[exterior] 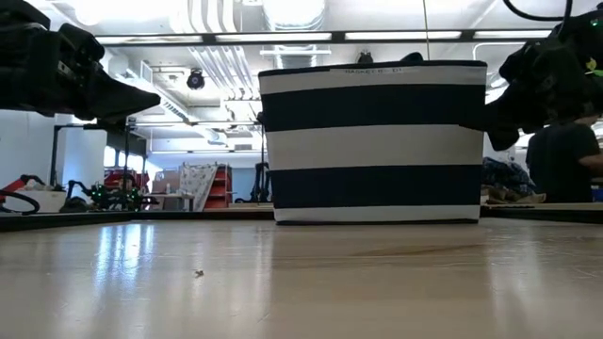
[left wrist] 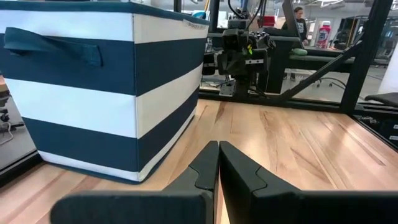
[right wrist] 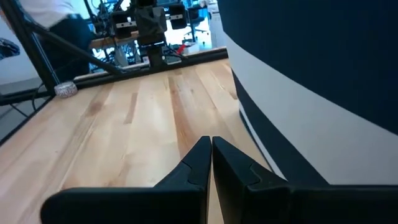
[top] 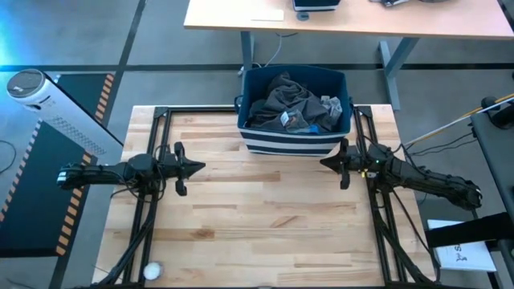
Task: Sort clothes
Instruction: Return to Home Position
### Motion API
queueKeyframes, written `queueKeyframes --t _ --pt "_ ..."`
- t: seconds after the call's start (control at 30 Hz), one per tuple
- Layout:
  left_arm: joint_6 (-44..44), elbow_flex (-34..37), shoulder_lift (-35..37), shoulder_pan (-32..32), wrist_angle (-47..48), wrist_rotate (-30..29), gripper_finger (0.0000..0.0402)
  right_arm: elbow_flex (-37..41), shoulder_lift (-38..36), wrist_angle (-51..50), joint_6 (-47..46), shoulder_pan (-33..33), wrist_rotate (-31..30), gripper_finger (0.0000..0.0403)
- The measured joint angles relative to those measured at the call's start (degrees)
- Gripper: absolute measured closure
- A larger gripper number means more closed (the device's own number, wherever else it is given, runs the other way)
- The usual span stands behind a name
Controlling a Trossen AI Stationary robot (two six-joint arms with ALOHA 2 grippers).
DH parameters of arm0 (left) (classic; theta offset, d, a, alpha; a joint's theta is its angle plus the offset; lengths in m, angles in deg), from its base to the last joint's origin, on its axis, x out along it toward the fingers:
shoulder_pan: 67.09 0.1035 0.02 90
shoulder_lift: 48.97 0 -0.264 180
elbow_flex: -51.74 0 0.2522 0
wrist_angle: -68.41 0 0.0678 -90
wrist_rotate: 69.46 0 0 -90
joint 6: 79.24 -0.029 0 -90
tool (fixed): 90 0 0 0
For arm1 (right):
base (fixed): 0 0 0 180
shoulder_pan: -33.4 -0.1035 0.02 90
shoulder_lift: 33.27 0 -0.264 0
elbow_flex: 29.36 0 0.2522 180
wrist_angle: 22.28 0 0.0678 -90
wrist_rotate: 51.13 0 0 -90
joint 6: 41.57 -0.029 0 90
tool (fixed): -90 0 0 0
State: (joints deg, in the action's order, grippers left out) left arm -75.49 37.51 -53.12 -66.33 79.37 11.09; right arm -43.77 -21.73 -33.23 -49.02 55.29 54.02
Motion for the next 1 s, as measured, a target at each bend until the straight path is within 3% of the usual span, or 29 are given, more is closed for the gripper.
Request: queueKeyframes --t 0.33,0.67,1.0 --pt "0.0 0.0 0.0 0.0 -0.1 -0.3 0.0402 0.0 -1.0 0.5 5.5 0.0 2.5 0.0403" --pt "-0.2 0.0 0.0 0.0 0.3 -0.4 0.0402 0.0 -7.9 0.8 6.9 0.0 3.0 0.0403" --pt "0.0 0.0 0.0 0.0 0.3 -0.5 0.0402 0.0 -9.3 0.8 -9.5 0.0 2.9 0.0403"
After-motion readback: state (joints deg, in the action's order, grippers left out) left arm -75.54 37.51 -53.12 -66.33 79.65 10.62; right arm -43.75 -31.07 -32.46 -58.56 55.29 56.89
